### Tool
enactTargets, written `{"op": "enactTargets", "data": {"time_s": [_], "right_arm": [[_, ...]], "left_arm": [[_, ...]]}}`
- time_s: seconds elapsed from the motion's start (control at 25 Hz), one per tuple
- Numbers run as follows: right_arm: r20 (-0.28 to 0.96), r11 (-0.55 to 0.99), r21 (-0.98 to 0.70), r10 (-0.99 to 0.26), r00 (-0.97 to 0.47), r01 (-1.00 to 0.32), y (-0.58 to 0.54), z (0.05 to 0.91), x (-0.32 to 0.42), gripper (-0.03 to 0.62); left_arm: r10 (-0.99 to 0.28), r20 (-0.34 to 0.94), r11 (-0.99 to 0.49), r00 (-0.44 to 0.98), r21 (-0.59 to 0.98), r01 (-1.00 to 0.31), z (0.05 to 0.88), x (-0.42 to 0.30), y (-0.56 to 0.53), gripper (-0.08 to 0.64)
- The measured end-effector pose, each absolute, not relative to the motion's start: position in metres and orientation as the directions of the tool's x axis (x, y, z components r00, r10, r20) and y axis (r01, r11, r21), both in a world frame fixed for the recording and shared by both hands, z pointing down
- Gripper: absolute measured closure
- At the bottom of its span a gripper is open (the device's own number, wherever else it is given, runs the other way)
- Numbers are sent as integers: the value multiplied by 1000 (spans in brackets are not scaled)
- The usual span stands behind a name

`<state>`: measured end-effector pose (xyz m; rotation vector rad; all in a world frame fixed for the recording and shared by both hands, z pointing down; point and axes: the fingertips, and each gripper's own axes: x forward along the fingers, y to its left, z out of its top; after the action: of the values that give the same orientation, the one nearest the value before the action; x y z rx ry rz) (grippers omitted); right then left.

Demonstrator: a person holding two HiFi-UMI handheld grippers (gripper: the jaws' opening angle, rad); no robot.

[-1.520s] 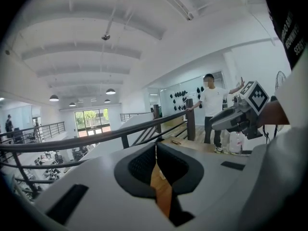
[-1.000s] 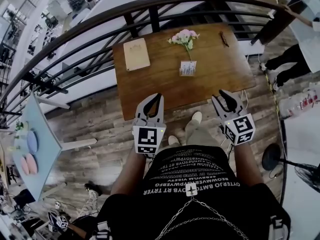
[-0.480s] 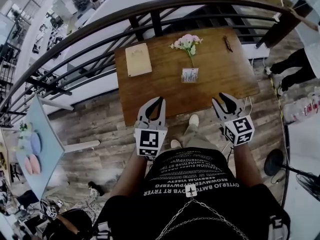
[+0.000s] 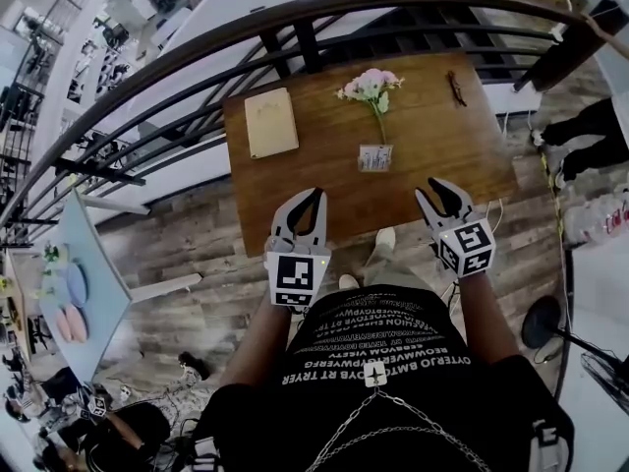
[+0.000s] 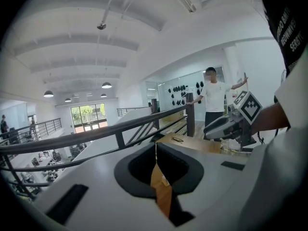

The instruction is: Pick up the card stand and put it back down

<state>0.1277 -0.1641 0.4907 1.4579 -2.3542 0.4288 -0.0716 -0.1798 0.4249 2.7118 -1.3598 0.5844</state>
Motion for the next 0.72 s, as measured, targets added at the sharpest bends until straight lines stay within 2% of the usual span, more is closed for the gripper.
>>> {"op": "enactTargets", "data": {"time_s": [0.72], "right_arm": [[558, 482, -172, -671, -488, -859, -224, 588, 138, 454]], "left_arm": [[-733, 429, -610, 527, -71, -790, 461, -39, -236, 531]]}}
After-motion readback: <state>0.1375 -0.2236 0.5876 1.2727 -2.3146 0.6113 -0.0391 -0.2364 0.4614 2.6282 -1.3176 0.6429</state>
